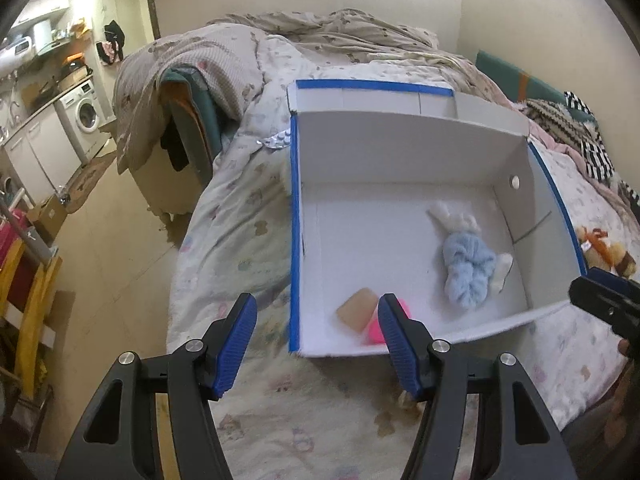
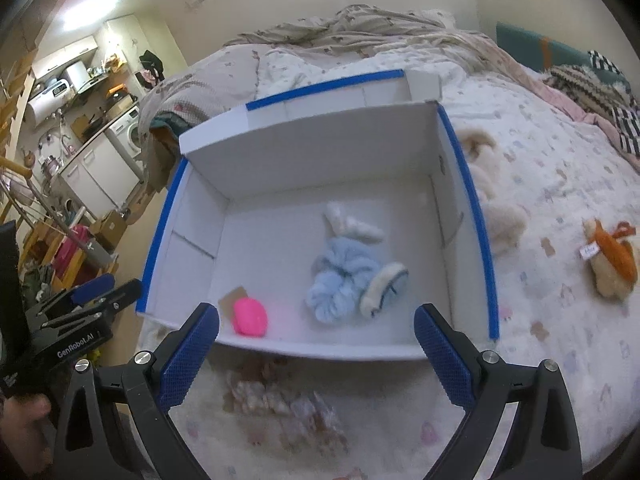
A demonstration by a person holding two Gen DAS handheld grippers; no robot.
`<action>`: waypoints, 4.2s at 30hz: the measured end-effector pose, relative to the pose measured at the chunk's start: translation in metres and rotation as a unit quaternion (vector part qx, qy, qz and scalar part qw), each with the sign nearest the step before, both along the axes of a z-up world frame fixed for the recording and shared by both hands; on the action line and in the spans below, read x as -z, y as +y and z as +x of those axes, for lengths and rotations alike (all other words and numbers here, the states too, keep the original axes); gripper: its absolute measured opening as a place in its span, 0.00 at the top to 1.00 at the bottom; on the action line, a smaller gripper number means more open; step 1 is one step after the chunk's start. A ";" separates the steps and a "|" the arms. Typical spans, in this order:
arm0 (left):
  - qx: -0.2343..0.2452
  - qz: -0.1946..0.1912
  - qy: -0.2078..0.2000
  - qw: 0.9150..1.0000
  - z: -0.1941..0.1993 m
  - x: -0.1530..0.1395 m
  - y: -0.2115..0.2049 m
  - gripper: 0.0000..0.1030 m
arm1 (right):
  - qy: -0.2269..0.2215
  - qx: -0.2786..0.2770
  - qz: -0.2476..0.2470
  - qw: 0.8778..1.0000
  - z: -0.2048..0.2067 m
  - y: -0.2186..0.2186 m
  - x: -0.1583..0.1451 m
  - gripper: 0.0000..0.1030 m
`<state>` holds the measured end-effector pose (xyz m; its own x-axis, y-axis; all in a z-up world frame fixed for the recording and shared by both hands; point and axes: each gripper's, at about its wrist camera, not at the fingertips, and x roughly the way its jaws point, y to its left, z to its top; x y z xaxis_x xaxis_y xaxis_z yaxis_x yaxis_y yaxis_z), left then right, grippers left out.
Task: Organize soft objects
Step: 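Withdraw both tools from the box toward the lace items on the bed, then grasp the cream lace scrunchie with the right tool while the left tool grasps the beige scrunchie, then lift and carry both scrunchies over the box with both tools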
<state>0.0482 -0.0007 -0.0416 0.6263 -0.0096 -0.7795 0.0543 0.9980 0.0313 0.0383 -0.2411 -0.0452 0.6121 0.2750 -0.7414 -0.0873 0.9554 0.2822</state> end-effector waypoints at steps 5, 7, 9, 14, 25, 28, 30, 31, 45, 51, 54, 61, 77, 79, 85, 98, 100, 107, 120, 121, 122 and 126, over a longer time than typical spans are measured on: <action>-0.016 0.004 0.018 1.000 -0.011 0.011 0.015 0.42 | 0.023 0.004 0.007 1.000 -0.012 -0.011 0.009 0.00; -0.018 0.006 0.032 0.999 -0.013 0.017 0.021 0.42 | 0.040 0.004 0.013 0.999 -0.014 -0.014 0.016 0.00; -0.024 -0.002 0.045 0.999 -0.013 0.021 0.026 0.42 | 0.062 -0.001 0.028 0.998 -0.014 -0.014 0.024 0.00; -0.028 -0.019 0.063 0.997 -0.013 0.027 0.027 0.42 | 0.113 -0.026 0.049 0.992 -0.007 0.002 0.045 0.00; -0.019 -0.027 0.085 0.996 -0.003 0.035 0.012 0.42 | 0.187 -0.085 0.022 0.978 0.006 0.050 0.084 0.00; -0.018 -0.025 0.086 0.996 -0.002 0.036 0.011 0.42 | 0.202 -0.113 -0.029 0.973 0.007 0.077 0.096 0.11; -0.020 -0.025 0.087 0.996 -0.002 0.037 0.013 0.42 | 0.215 -0.133 -0.044 0.967 0.009 0.091 0.105 0.23; -0.021 -0.026 0.089 0.995 -0.002 0.037 0.015 0.42 | 0.220 -0.138 -0.051 0.964 0.010 0.095 0.110 0.25; -0.021 -0.027 0.105 0.994 0.000 0.047 0.015 0.42 | 0.156 -0.157 -0.014 0.975 0.004 0.086 0.076 0.89; -0.006 -0.025 0.116 0.993 -0.003 0.054 0.005 0.42 | 0.135 -0.125 0.016 0.983 -0.007 0.056 0.055 0.89; 0.010 -0.026 0.124 0.992 -0.003 0.059 -0.006 0.42 | 0.138 -0.097 0.008 0.986 -0.010 0.044 0.055 0.89; 0.071 -0.052 0.179 0.980 0.006 0.086 -0.044 0.44 | 0.157 -0.074 0.001 0.985 -0.004 0.027 0.067 0.89; 0.088 -0.062 0.232 0.967 0.022 0.117 -0.060 0.90 | 0.175 -0.073 -0.024 0.981 0.008 0.026 0.085 0.89; 0.090 -0.064 0.225 0.968 0.019 0.113 -0.058 0.90 | 0.176 -0.077 -0.024 0.981 0.008 0.029 0.085 0.89; 0.086 -0.058 0.193 0.976 0.005 0.092 -0.045 0.91 | 0.175 -0.083 -0.030 0.981 0.009 0.037 0.084 0.89; 0.062 -0.050 0.133 0.988 -0.019 0.054 -0.013 0.91 | 0.173 -0.086 -0.040 0.980 0.002 0.049 0.084 0.89; 0.054 -0.046 0.127 0.989 -0.024 0.051 -0.007 0.91 | 0.171 -0.089 -0.040 0.980 0.000 0.051 0.082 0.89; 0.034 -0.032 0.111 0.993 -0.037 0.045 -0.004 0.91 | 0.156 -0.101 -0.034 0.982 -0.011 0.056 0.071 0.89; -0.018 0.007 0.014 1.000 -0.067 -0.003 -0.006 0.91 | 0.066 -0.126 0.010 0.990 -0.031 0.065 0.027 0.89; -0.019 0.009 0.004 1.000 -0.065 -0.008 -0.007 0.91 | 0.052 -0.128 0.012 0.990 -0.032 0.067 0.022 0.89; -0.019 0.010 -0.003 1.000 -0.064 -0.012 -0.008 0.91 | 0.039 -0.129 0.012 0.991 -0.033 0.067 0.016 0.89; -0.018 0.007 -0.017 1.000 -0.052 -0.026 -0.011 0.91 | -0.023 -0.117 0.008 0.993 -0.035 0.065 -0.005 0.89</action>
